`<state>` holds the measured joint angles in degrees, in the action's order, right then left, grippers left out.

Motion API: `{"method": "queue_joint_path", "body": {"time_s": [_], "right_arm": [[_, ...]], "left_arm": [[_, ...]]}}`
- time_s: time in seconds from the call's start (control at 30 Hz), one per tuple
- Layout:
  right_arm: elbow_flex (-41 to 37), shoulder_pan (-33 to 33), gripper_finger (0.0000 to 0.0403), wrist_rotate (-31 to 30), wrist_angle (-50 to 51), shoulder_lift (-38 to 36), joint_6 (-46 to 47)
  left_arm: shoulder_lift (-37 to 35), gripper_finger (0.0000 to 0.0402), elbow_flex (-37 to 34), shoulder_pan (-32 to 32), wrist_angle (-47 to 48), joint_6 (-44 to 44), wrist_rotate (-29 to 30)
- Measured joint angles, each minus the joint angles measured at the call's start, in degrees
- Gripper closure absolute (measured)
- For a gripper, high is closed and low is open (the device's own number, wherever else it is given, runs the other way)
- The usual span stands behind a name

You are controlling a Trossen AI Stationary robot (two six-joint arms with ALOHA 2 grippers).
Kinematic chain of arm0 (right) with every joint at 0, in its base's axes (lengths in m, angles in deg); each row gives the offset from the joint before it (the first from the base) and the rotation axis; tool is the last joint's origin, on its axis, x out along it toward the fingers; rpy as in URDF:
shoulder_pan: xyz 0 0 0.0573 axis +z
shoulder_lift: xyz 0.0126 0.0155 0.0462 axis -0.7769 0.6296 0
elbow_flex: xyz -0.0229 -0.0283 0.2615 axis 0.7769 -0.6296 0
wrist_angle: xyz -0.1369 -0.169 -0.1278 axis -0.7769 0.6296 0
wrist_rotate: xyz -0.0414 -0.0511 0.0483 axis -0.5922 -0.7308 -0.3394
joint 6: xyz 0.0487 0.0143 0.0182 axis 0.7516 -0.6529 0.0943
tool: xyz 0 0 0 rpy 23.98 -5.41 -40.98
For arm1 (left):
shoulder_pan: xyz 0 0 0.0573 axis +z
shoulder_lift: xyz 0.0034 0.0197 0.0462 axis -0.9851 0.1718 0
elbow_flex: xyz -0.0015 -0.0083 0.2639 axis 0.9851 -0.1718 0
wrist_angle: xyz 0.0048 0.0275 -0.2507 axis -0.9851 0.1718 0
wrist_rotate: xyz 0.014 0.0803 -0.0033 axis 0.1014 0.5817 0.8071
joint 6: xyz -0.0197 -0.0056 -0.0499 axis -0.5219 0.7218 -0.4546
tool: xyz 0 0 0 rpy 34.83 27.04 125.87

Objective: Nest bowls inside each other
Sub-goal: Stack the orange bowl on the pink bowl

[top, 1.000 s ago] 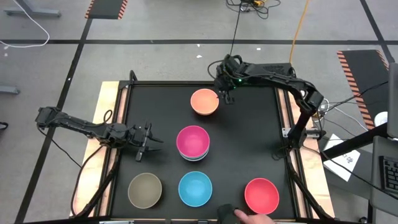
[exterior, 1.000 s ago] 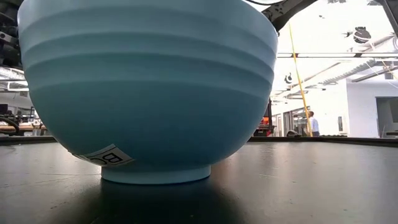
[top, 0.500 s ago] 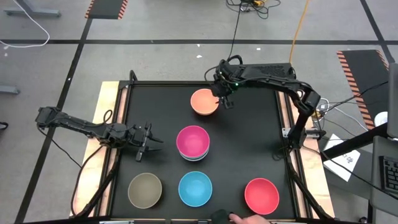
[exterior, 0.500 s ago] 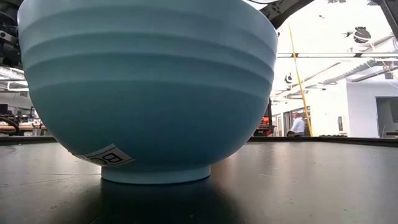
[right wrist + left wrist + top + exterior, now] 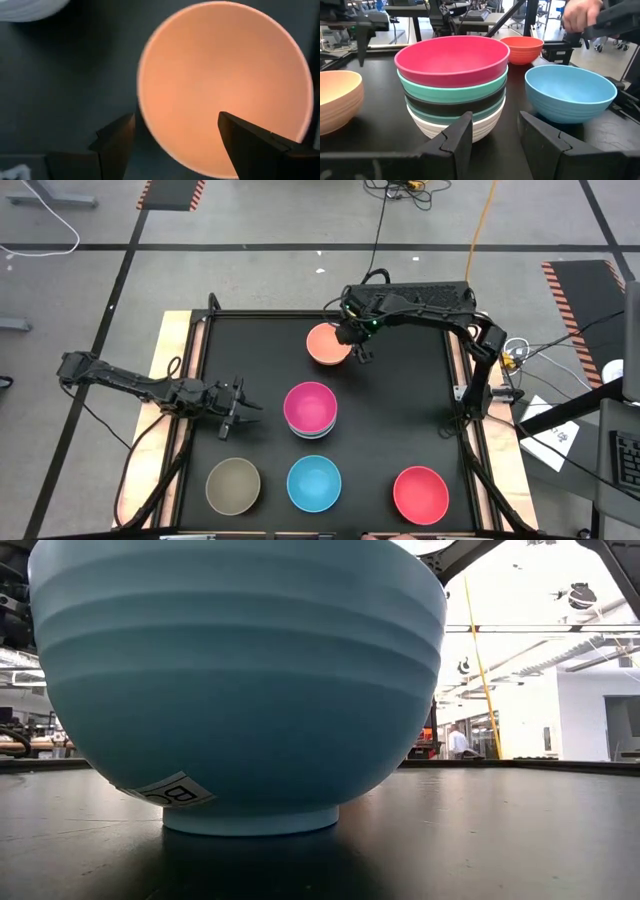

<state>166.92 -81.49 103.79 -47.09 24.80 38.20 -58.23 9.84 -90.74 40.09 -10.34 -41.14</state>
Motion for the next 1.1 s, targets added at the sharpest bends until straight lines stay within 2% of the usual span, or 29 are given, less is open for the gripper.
{"method": "queue_joint_path", "body": {"time_s": [0.27,0.43,0.8,0.9,1.1], "right_arm": [[0.0,1.8,0.0126,0.3,0.8,0.0,1.2],[-0.2,1.8,0.0126,3.0,0.1,0.5,2.6],[-0.2,1.8,0.0131,2.8,-1.6,3.8,3.5],[-0.2,1.8,0.0159,2.8,-1.7,3.8,3.5],[-0.2,1.7,0.0244,2.8,-0.8,3.8,3.5]], "left_arm": [[0.0,0.024,0.0,0.0,0.0,0.2,0.0],[0.0,0.024,0.0,0.0,0.0,0.1,-0.1],[0.0,0.0241,0.0,0.0,0.0,0.2,-0.1],[0.0,0.024,0.0,0.0,0.0,0.2,-0.1],[0.0,0.024,0.0,0.0,0.0,0.4,-0.1]]}}
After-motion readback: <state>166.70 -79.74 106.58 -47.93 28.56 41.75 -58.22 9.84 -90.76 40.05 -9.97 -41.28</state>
